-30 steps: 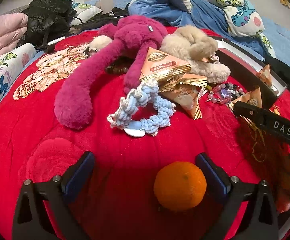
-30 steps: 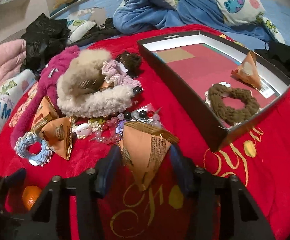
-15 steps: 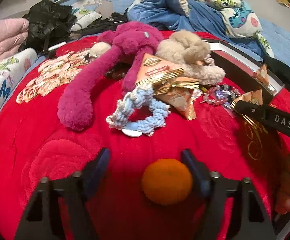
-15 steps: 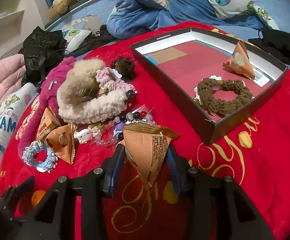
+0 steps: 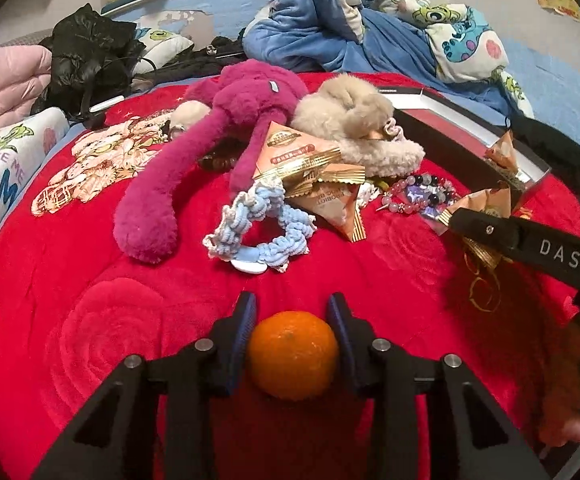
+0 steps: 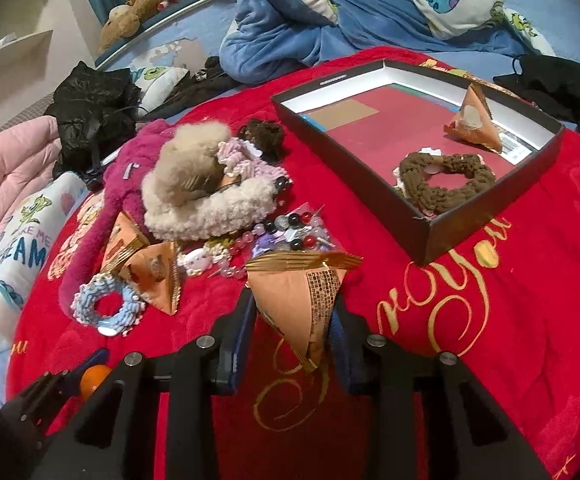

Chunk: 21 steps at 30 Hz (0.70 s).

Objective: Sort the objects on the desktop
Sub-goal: 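Grasp the mandarin with the left gripper while the right gripper grasps another snack packet, then lift the mandarin and packet and carry both toward the black box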

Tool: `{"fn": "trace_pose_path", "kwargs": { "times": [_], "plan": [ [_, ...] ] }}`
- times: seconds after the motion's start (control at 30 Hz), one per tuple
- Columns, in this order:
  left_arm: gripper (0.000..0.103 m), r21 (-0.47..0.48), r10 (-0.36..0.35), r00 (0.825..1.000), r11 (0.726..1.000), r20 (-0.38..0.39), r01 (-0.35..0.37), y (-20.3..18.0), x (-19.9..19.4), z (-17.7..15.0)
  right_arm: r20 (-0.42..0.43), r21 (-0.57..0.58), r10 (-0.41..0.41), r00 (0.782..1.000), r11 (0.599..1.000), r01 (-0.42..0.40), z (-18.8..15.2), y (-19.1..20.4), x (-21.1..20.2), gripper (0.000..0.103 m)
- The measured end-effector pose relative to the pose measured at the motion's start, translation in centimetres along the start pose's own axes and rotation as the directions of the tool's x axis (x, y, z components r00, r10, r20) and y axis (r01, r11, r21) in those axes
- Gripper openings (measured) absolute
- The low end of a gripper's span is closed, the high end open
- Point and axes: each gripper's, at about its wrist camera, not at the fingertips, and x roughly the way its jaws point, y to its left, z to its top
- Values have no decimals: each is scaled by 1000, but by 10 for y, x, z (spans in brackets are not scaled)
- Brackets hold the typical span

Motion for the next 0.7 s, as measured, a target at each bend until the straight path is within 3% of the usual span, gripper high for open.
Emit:
{"fn": "trace_pose_path", "kwargs": {
  "times": [0.43, 0.7],
  "plan": [
    [39, -22, -27, 999, 999, 42, 27, -3, -21, -7, 1, -20, 22, 1000, 1000, -22, -2, 10, -9, 34],
    [39, -28, -70, 995, 997, 73, 72, -18, -39, -7, 45, -76, -19, 999, 997, 23, 0, 13, -21, 34]
  ]
}}
